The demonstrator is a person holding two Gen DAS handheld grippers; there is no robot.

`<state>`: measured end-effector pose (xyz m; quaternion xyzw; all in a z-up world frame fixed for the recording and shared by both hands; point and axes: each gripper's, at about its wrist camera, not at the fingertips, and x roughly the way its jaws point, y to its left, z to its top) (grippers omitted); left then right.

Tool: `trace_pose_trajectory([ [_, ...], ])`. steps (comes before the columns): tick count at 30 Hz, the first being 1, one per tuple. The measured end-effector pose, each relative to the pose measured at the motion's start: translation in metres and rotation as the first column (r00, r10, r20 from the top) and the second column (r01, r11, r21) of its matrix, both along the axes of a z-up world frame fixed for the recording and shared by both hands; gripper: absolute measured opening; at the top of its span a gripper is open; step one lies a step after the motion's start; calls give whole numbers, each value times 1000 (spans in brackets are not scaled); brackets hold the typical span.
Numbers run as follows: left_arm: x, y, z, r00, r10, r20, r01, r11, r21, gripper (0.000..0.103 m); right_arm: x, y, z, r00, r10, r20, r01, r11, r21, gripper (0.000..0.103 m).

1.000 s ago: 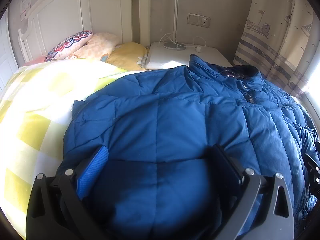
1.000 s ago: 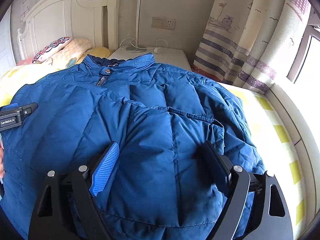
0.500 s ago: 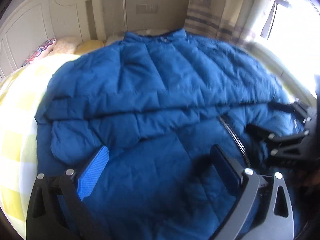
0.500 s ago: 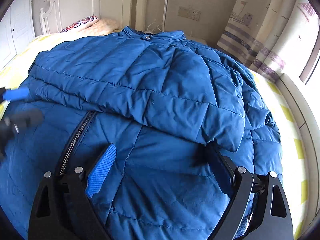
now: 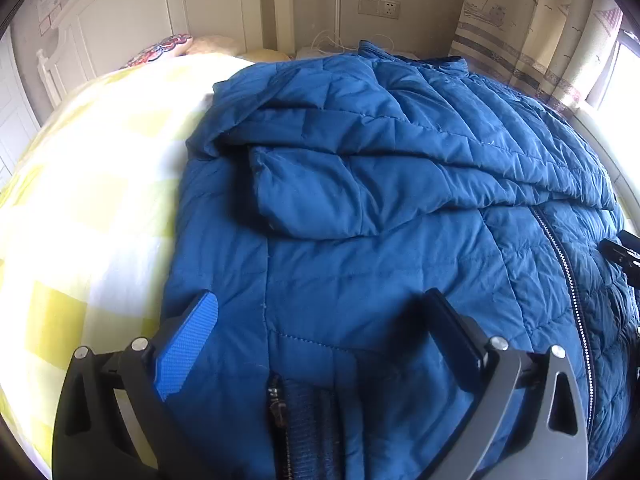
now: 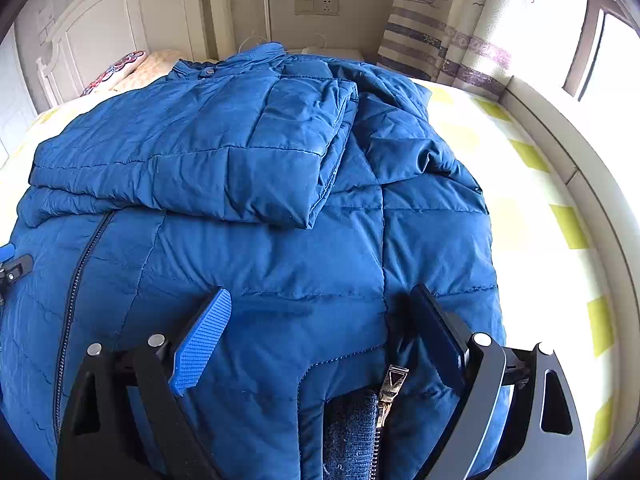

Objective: Fold large clothes
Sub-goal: 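Grasp the ribbed hem of the jacket with both tools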

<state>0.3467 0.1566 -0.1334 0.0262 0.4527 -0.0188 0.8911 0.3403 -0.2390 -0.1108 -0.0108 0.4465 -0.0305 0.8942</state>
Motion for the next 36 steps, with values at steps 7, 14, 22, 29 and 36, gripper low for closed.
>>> trace_pose_trajectory([
  [7, -60, -57, 21, 975, -202, 89, 206, 978, -31, 100, -42, 71, -4, 954, 297, -26, -298, 952, -65, 91],
  [14, -62, -63, 1, 974, -225, 20, 225, 974, 7, 101, -44, 62, -6, 968, 248, -24, -249, 967, -50, 97],
  [22, -83, 8, -1, 999, -42, 21, 42, 999, -9, 101, -64, 3, -11, 993, 118, -17, -117, 993, 20, 98],
  [29, -107, -15, 21, 994, -64, 92, 66, 998, -20, 100, -97, 42, 15, 964, 257, 72, -260, 965, 35, 98],
  [36, -123, -75, -3, 977, -207, 49, 201, 974, 108, 101, -108, 66, -12, 941, 338, -22, -339, 941, -14, 98],
])
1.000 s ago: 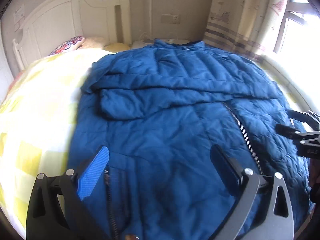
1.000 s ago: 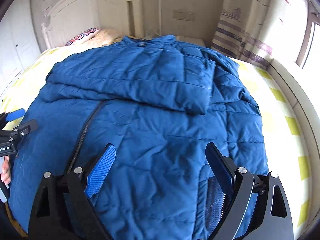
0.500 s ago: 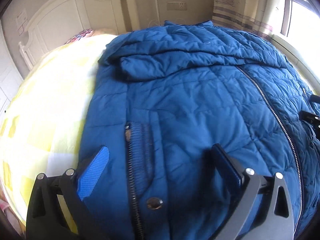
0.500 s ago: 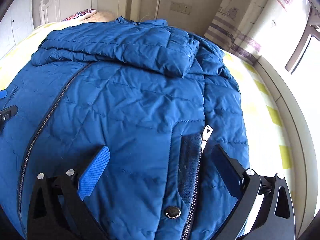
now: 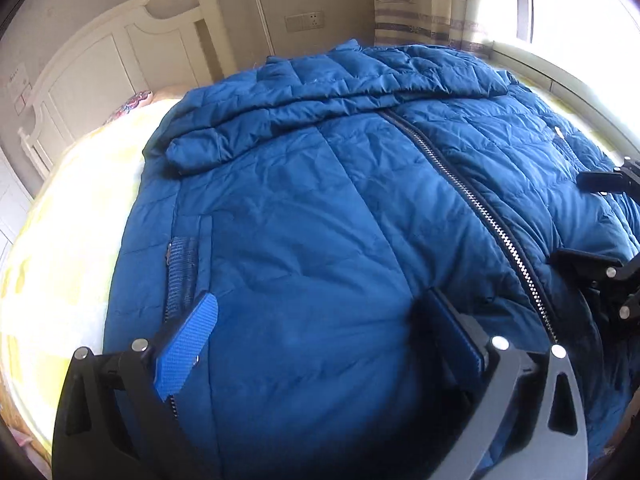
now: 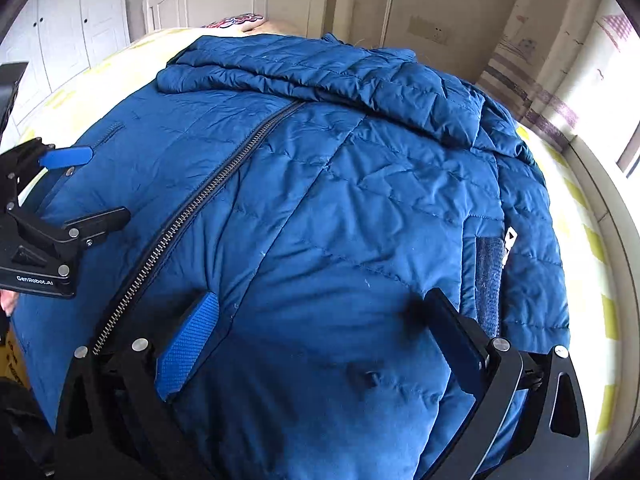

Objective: Fold large clothes
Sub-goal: 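Grasp the ribbed hem of the jacket with both tools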

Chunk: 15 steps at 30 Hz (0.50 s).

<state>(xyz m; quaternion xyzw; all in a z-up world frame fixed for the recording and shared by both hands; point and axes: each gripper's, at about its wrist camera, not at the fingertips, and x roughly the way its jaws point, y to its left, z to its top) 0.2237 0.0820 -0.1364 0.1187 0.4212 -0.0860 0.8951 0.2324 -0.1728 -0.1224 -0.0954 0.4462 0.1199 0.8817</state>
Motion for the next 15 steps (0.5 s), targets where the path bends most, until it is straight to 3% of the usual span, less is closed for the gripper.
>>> trace_pose_trajectory([
  [4, -1, 17, 6, 999, 28, -30, -29, 998, -62, 101, -14, -17, 10, 998, -44, 40, 46, 998, -51, 98],
  [7, -14, 51, 14, 991, 131, 11, -130, 989, -76, 101, -33, -43, 15, 989, -118, 90, 122, 991, -51, 98],
  [10, -23, 87, 2, 971, 239, 6, -239, 970, -36, 101, -41, -67, -2, 982, -177, 65, 180, 983, -42, 98],
  [12, -28, 105, -3, 973, 231, -10, -230, 965, -129, 101, -46, -78, -7, 975, -213, 62, 211, 977, 35, 98],
  [13, -29, 107, -2, 970, 241, -14, -241, 961, -136, 101, -49, -78, -5, 971, -233, 59, 231, 972, 38, 98],
  [15, -34, 100, 4, 964, 267, 2, -265, 960, -91, 101, -58, -71, 3, 964, -250, 88, 250, 968, 7, 98],
])
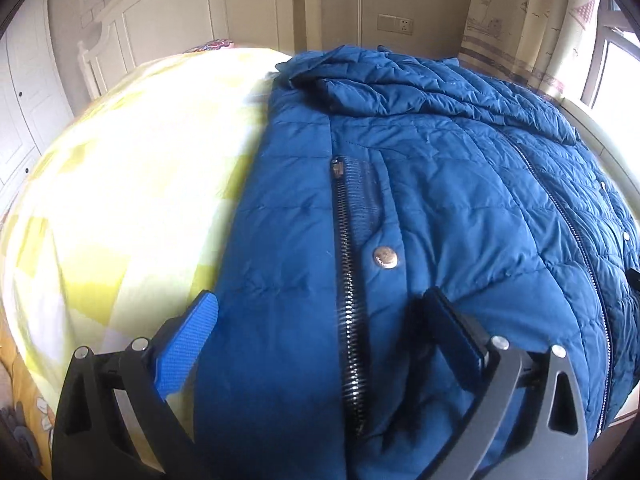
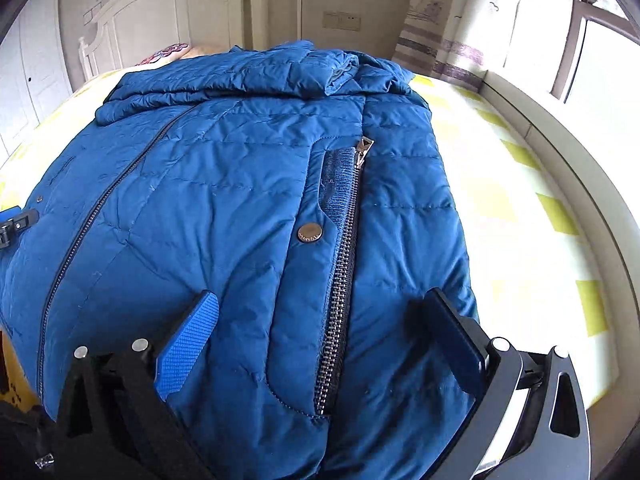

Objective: Fold large clothes
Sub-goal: 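Grasp the ribbed hem of the jacket with both tools, then lift the hem with both tools and fold it toward the collar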

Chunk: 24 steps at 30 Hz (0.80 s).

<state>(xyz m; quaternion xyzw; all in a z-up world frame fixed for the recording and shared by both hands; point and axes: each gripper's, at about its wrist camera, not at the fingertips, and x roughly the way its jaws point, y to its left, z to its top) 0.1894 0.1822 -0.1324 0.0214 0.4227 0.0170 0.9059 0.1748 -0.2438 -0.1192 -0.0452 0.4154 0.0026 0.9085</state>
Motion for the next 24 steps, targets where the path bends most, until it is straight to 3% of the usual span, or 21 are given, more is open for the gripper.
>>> trace_pose_trajectory([
  [3, -22, -21, 13, 995, -81, 53, 82, 996, -19, 100, -21, 15, 16, 994, 74, 78, -77, 997, 30, 98],
  [5, -34, -42, 13, 984, -170, 61, 172, 984, -34, 100, -28, 25, 14, 989, 129, 75, -134, 989, 65, 98],
  [8, -46, -75, -7, 975, -217, 49, 211, 971, 114, 101, -29, 42, -10, 984, 177, 27, -177, 984, -9, 98],
  [9, -48, -76, -8, 975, -211, 75, 202, 972, 117, 101, -31, 37, -11, 985, 167, 45, -168, 985, 30, 98],
  [12, -44, -57, -6, 979, -204, 26, 204, 979, 10, 101, -39, 22, -4, 990, 136, 33, -137, 989, 48, 98],
  [15, -55, -26, 5, 991, -119, 62, 117, 993, 28, 100, -62, -6, 9, 995, 60, 84, -63, 997, 35, 98],
  [17, -66, 1, 12, 992, -75, 100, 76, 997, -8, 100, -81, -36, 12, 993, 1, 119, -18, 990, 139, 98],
  [19, -70, 28, 10, 996, -25, 84, 33, 996, -87, 100, -94, -66, 5, 991, -65, 116, 33, 966, 257, 98],
  [22, -71, 59, 0, 999, 25, 22, -19, 973, -231, 100, -112, -93, -11, 988, -120, 97, 73, 918, 390, 97],
  [24, -77, 65, -1, 999, 15, 40, -3, 959, -282, 100, -124, -103, -22, 987, -121, 106, 56, 875, 481, 93],
])
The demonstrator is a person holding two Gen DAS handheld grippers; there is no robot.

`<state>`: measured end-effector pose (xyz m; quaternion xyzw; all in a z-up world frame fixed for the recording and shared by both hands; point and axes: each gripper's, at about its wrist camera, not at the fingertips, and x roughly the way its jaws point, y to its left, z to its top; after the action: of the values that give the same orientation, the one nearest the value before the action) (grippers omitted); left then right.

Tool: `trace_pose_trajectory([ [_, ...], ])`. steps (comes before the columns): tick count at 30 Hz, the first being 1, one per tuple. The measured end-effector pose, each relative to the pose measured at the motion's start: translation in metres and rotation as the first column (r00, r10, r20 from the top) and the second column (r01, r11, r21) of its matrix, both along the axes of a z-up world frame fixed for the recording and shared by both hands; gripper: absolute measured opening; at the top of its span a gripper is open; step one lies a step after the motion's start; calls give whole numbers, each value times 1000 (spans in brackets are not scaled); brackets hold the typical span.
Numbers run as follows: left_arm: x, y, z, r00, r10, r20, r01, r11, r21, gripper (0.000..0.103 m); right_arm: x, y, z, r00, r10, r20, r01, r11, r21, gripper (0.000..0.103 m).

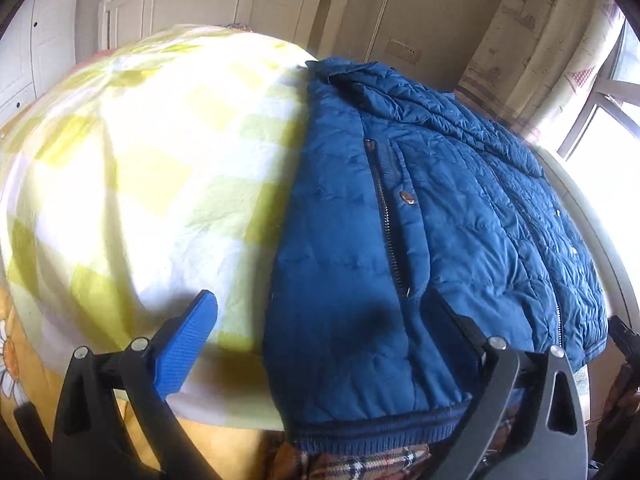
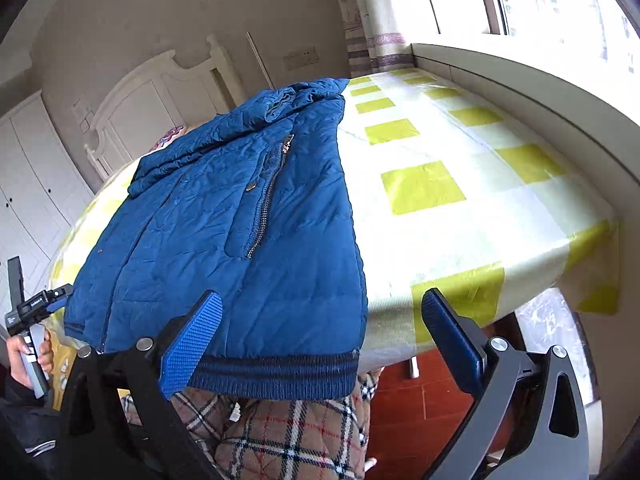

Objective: Fold large clothes
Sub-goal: 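Lift the hem with both tools and fold it toward the collar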

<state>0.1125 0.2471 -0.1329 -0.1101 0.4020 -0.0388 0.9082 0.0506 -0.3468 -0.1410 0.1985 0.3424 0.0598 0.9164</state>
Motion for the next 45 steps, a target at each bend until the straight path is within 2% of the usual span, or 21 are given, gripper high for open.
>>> trace_pose_trajectory([
  [1, -2, -1, 0, 1000, -21, -5, 21, 1000, -5, 100, -4, -5, -5, 1000, -2, 5, 2, 999, 40, 88],
  [3, -9, -5, -1, 999, -49, 5, 49, 999, 5, 100, -11, -13, -19, 1000, -11, 0, 11, 992, 126, 84],
  [7, -22, -12, -5, 998, -68, 15, 68, 997, 35, 99, -11, -19, -45, 1000, 22, 20, -27, 953, 301, 75],
  [9, -28, -11, -11, 997, -78, -1, 78, 997, -2, 95, -7, -13, -47, 997, 49, 53, -64, 938, 341, 66],
  [10, -32, -7, -15, 997, -81, -11, 81, 996, -35, 89, -7, -9, -44, 996, 55, 75, -78, 938, 337, 57],
  [11, -35, -4, -18, 996, -84, -21, 83, 994, -75, 85, -8, -5, -38, 994, 47, 97, -75, 948, 310, 56],
  [15, -46, 8, -26, 997, -79, -2, 78, 984, -159, 85, -13, 2, -15, 978, 44, 205, -99, 957, 271, 48],
  [16, -47, 10, -27, 997, -77, 4, 77, 981, -176, 85, -13, 3, -11, 976, 46, 212, -103, 958, 268, 48],
  [19, -46, 10, -30, 996, -87, 18, 89, 970, -228, 85, -2, 9, -14, 986, 41, 159, -76, 973, 219, 48],
  [22, -50, 6, -28, 995, -84, 58, 96, 960, -264, 84, 1, 10, -18, 986, 33, 163, -74, 966, 246, 49],
  [27, -63, 10, -6, 980, -63, 191, 117, 949, -291, 82, -7, 9, -8, 972, 57, 228, -112, 965, 237, 49],
  [31, -52, 15, -6, 980, -66, 186, 124, 938, -324, 82, 5, 15, -7, 979, 66, 191, -104, 975, 197, 49],
  [33, -43, 16, -7, 976, -71, 204, 138, 934, -331, 82, 13, 14, -13, 983, 61, 172, -100, 969, 224, 49],
  [36, -19, 11, -12, 977, -96, 190, 154, 936, -318, 89, 16, 12, -16, 982, 50, 184, -99, 959, 265, 50],
  [40, -8, -1, -8, 979, -120, 163, 160, 951, -264, 95, 15, 18, -11, 983, 79, 165, -114, 969, 218, 51],
  [42, -14, -7, -7, 972, -185, 144, 219, 937, -272, 92, 13, 21, -10, 981, 98, 166, -132, 971, 202, 52],
  [44, -23, -5, -10, 967, -212, 138, 244, 925, -292, 77, 12, 21, -11, 980, 101, 169, -135, 969, 204, 52],
  [45, -25, 0, -12, 967, -216, 136, 249, 916, -314, 73, 14, 19, -12, 981, 99, 169, -134, 967, 215, 52],
])
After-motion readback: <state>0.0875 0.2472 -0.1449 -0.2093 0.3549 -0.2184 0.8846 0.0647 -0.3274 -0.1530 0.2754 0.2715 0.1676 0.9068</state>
